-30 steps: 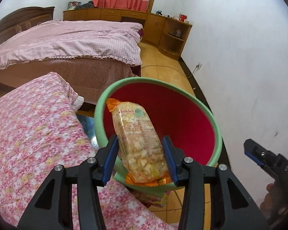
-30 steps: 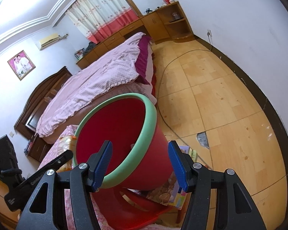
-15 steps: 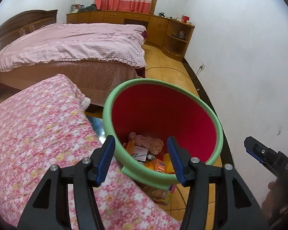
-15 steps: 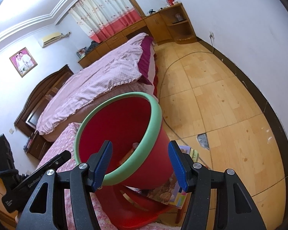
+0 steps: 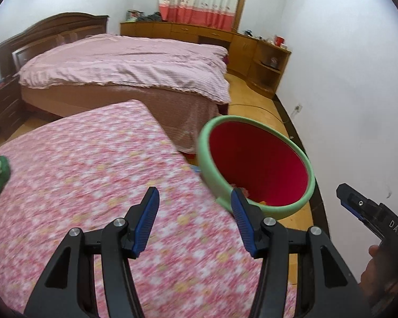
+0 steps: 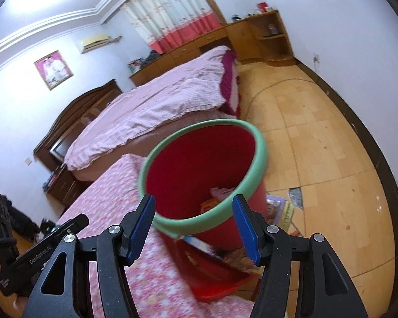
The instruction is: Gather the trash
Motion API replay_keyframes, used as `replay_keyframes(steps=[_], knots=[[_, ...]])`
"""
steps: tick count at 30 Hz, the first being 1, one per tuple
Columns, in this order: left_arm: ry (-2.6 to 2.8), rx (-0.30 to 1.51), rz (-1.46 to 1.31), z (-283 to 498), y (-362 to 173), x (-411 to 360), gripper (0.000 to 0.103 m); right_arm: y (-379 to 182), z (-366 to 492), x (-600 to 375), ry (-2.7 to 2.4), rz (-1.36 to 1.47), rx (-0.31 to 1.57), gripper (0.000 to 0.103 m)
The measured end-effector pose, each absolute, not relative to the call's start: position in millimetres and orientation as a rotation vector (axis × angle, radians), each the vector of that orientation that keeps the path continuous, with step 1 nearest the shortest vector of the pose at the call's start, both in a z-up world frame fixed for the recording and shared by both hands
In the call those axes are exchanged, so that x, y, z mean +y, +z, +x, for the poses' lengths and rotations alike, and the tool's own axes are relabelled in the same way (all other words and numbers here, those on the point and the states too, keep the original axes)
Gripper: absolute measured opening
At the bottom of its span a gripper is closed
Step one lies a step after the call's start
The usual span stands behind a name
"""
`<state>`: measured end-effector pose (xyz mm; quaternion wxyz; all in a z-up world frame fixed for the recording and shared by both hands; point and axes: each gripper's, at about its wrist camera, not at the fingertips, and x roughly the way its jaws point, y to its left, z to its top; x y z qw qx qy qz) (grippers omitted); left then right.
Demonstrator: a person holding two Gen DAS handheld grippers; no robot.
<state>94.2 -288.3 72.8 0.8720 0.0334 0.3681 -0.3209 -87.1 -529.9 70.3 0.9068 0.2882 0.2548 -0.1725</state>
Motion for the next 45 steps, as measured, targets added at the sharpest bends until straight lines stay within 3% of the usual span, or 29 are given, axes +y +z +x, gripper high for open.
replay_keyframes(steps=[9,12,23,27,45], knots=[[-0.566,0.716,0.024,77,93,-223,0.056,90,-86,-477,-0.257,0.514,0.506,0.063],[-0.532,0.692,0.01,69,99,-203,0.06,95,-86,-458,-0.219,0.484,0.492,0.078],[-0.374,0.636,-0.016,37,102,-131,0.062,102,-87,-396,-0.124,0.365,0.474,0.079],[-0.285,0.607,-0.037,25,99,-105,0.068,98,-90,-377,-0.117,0.314,0.445,0.08],[-0.08,0.525,-0.053,13,36,-66,0.071,43,-80,-342,-0.072,0.228,0.419,0.082]])
